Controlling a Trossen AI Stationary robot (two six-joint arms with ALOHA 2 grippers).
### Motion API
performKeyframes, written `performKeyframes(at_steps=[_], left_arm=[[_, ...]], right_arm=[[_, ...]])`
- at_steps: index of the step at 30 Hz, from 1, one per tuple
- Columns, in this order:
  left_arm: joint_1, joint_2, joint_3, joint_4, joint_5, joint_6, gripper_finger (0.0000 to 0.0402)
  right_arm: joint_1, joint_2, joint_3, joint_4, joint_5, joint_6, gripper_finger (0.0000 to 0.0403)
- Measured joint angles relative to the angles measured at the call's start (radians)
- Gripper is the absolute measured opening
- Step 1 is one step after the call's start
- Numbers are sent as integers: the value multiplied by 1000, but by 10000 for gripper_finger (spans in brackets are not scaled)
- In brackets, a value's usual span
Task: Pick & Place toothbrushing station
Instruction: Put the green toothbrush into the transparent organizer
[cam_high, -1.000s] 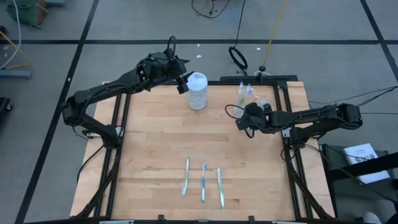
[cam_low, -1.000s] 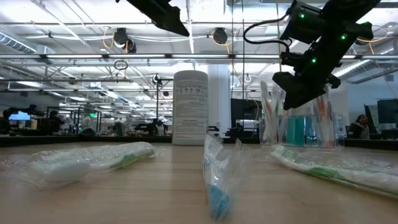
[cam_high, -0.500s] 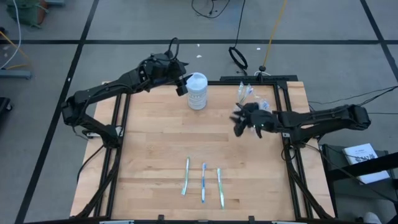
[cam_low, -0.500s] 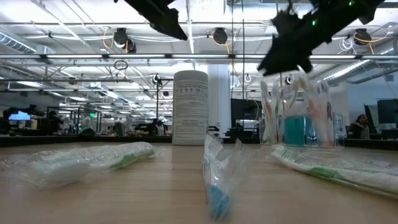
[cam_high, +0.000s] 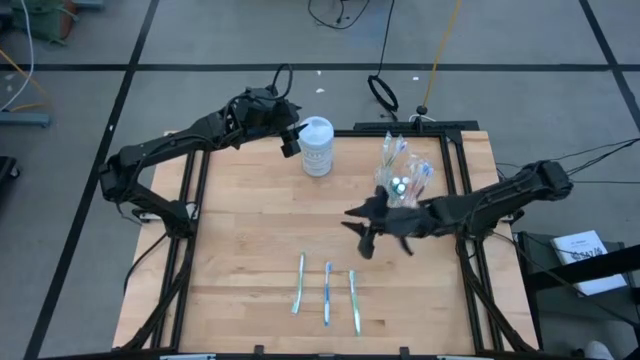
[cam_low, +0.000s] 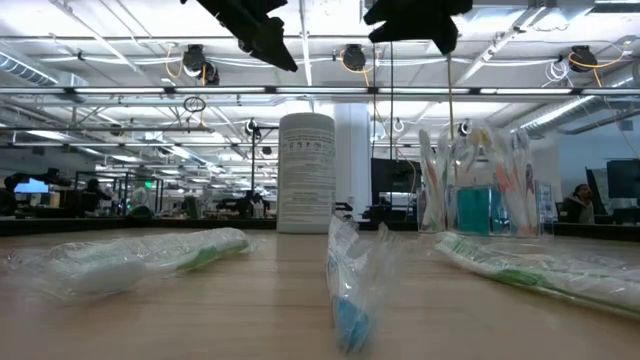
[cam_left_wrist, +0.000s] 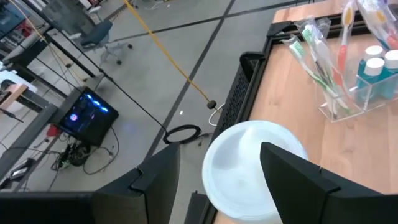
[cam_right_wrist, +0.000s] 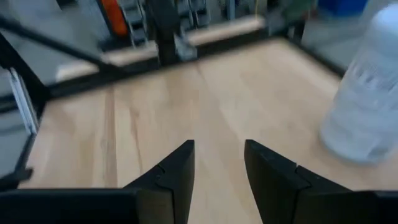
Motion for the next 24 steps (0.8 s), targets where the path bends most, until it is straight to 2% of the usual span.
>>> performKeyframes(at_steps=[4, 7, 9, 12, 14, 19, 24], left_arm=[[0, 0, 0, 0, 0, -24, 228], [0, 0, 0, 0, 0, -40, 228], [0, 0, 0, -4, 0, -41, 228], [0, 0, 0, -31, 0, -43, 228], [0, 0, 0, -58, 0, -44, 228], [0, 0, 0, -88, 0, -103, 228], [0, 0, 0, -92, 1, -134, 228]], right_arm=[[23, 149, 224, -344, -9, 190, 130], [31, 258, 349, -599, -129, 391, 130], [38, 317, 385, -670, -238, 529, 130], [58, 383, 386, -675, -424, 664, 130], [72, 427, 386, -669, -493, 758, 130], [118, 518, 386, -649, -552, 927, 130], [147, 593, 386, -509, -523, 1036, 130]])
